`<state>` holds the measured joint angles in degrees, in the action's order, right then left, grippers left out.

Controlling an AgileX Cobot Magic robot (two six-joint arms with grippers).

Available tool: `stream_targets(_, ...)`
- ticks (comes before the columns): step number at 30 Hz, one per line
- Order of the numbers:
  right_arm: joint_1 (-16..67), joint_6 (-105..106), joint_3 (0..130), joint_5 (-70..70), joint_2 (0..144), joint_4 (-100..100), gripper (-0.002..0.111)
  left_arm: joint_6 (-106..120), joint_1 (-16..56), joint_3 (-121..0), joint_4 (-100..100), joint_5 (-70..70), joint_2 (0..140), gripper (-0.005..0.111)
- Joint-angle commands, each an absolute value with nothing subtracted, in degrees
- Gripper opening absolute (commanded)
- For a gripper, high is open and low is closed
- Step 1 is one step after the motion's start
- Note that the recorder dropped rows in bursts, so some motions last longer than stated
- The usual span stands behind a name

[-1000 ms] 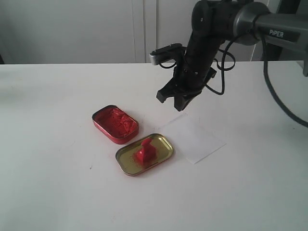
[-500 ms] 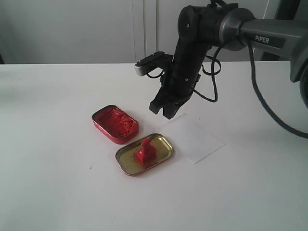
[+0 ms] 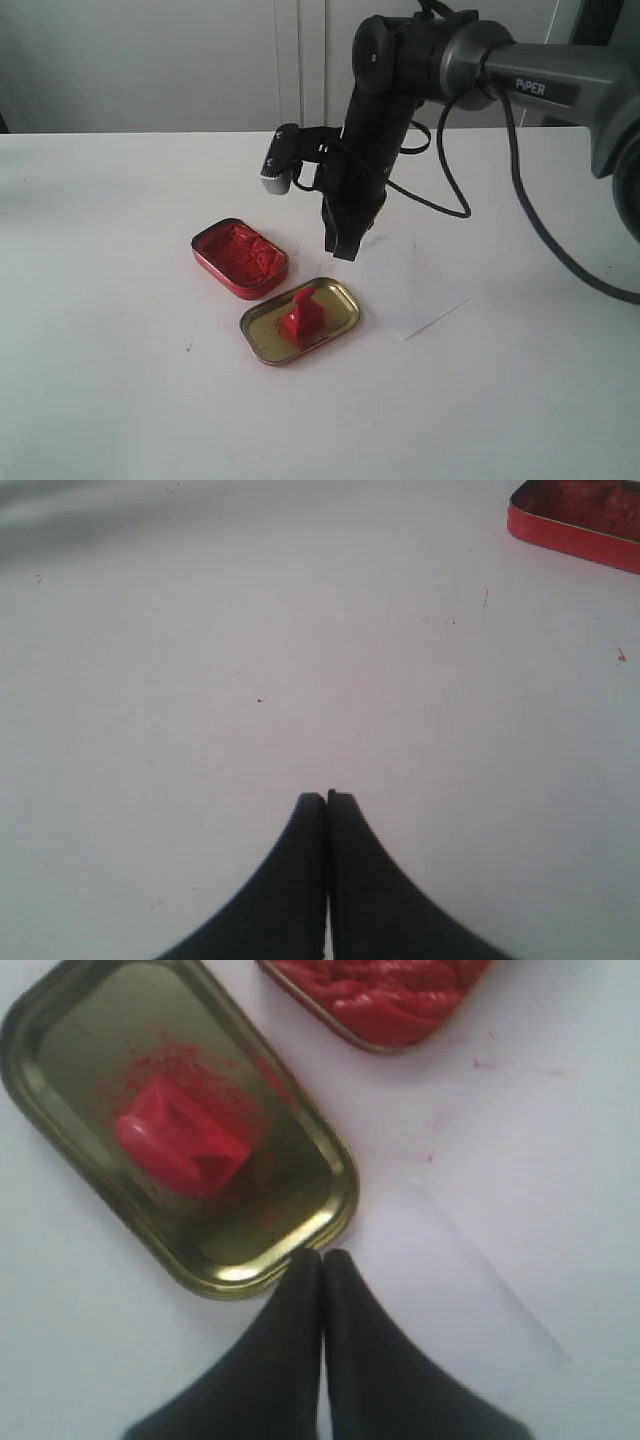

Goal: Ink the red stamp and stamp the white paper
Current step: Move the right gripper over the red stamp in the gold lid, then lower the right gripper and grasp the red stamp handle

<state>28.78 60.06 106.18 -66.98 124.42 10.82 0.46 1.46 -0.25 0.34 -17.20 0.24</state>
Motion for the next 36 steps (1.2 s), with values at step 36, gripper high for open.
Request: stream_targets(36,35.3,91.7,94.5,-58.5,118.8,11.3,0.032,0.0,1.3,0.0,0.3,-17.1,0.0,0.000)
